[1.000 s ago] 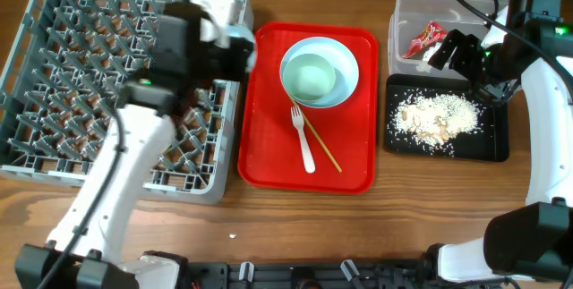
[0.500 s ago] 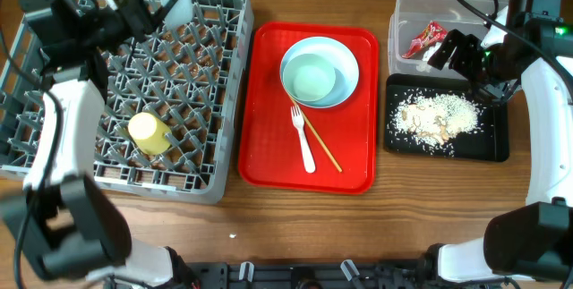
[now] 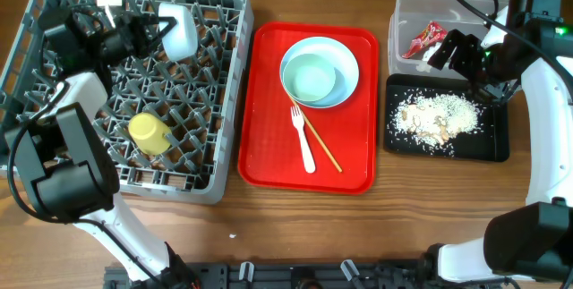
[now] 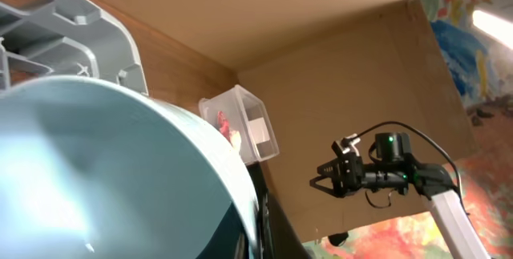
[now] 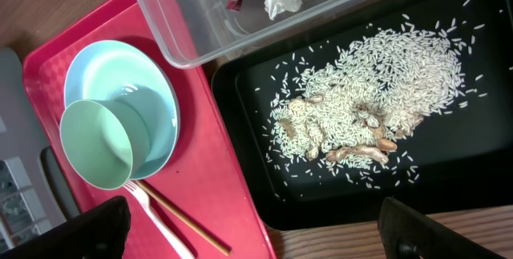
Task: Sort waste into correct bins and load items into the dishwasher rack
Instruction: 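Lift the small blue bowl and carry it to the rack's back, then tilt the blue bowl upside down onto the rack pegs and release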
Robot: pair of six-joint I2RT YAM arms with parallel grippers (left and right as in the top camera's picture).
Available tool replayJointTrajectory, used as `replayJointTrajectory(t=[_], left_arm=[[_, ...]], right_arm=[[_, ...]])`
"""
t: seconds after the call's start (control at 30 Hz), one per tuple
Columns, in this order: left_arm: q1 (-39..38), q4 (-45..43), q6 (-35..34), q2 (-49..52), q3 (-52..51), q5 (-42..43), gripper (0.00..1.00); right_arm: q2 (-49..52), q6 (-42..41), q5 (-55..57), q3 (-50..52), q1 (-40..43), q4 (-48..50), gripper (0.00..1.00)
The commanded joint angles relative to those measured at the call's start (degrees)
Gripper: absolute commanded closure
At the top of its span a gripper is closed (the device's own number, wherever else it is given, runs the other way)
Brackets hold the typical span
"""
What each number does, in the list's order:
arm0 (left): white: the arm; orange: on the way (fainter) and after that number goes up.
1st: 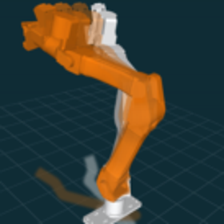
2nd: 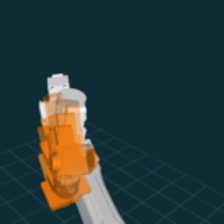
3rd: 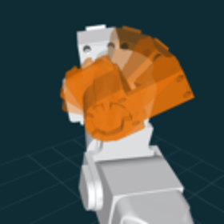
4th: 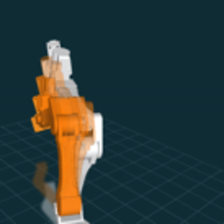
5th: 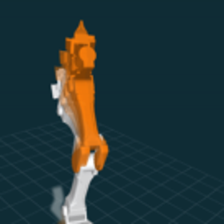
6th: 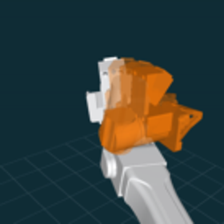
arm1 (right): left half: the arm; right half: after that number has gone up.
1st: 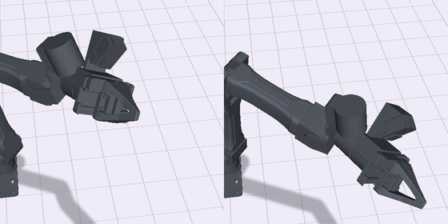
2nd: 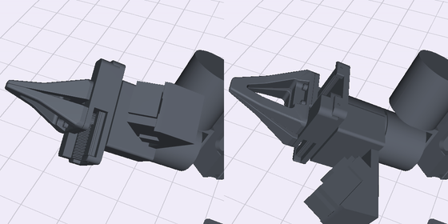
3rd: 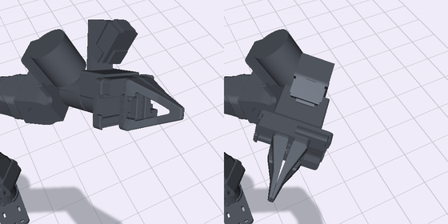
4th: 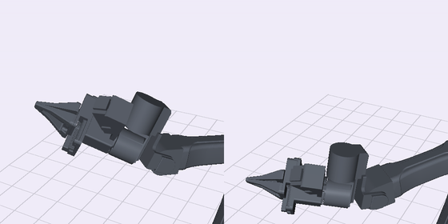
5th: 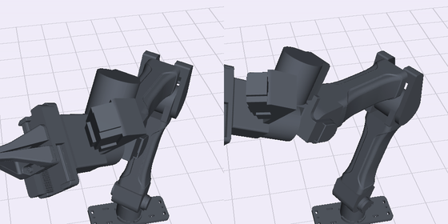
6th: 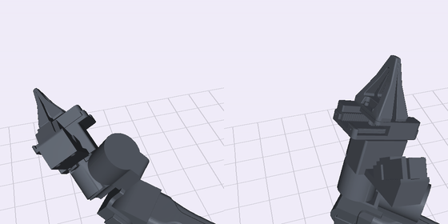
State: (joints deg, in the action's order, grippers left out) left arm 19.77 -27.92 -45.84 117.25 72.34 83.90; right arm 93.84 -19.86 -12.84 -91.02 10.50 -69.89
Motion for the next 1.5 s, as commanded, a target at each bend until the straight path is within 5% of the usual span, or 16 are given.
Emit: replayJointTrajectory(t=[0.0, 0.6, 0.73, 0.93, 1.47], left_arm=[[1.4, -0.1, 0.0, 0.1, 0.1, 0.0, 0.96], [3.0, 11.1, 7.6, 0.2, 0.0, -8.5, 0.96], [4.7, 12.8, 8.1, 0.2, 0.0, -9.2, 0.84], [7.8, 14.6, 7.9, 0.2, 0.0, -9.2, 0.8], [9.9, 19.2, 8.2, 0.1, 0.0, -8.3, 0.84]], right_arm=[[-0.7, 0.4, -0.5, -0.3, 0.1, -0.2, 0.0], [-0.7, 0.4, -0.5, -0.3, 0.1, -0.4, 0.0], [-0.7, 0.4, -0.5, -0.3, 0.1, -0.5, 0.0], [-0.7, 0.4, -0.5, -0.3, 0.1, -0.5, 0.0], [-0.7, 0.2, -0.5, -0.3, 0.1, -0.5, 0.0]])
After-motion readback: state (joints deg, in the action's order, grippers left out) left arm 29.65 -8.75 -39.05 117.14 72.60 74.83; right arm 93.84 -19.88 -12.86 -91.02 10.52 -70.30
